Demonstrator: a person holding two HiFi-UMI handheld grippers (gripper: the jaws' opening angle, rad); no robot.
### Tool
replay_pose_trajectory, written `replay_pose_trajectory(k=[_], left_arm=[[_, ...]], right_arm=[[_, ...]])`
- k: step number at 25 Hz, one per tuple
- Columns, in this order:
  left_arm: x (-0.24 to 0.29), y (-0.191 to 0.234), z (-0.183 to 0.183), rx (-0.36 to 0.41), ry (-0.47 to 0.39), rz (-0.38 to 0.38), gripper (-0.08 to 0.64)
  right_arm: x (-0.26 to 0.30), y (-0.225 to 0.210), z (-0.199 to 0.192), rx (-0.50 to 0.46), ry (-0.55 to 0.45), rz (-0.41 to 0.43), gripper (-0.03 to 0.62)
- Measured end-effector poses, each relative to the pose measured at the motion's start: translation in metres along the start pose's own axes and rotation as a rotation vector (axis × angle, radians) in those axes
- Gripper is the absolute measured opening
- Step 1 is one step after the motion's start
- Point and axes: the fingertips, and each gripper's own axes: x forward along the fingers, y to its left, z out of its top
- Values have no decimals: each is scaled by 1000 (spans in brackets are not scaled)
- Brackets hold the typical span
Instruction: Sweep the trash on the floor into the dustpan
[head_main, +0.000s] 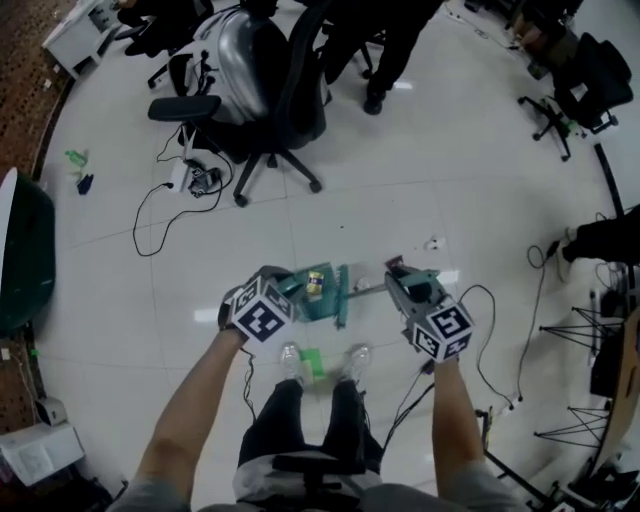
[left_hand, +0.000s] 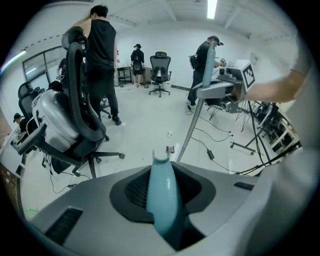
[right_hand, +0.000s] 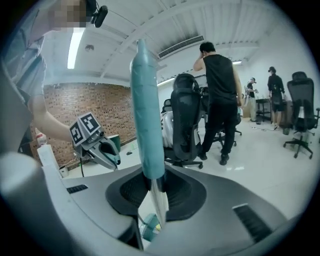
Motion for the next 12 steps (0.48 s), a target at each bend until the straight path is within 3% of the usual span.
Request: replay_pose_trajectory(k=[7,12], left_arm=[[27,-30,24,43,68,-25,98],[49,-42,35,47,88,-30,100]], right_arm=[[-12,-71,-39,-55,79,-92,72],[-9,-96,-87,19,131,-142,77]])
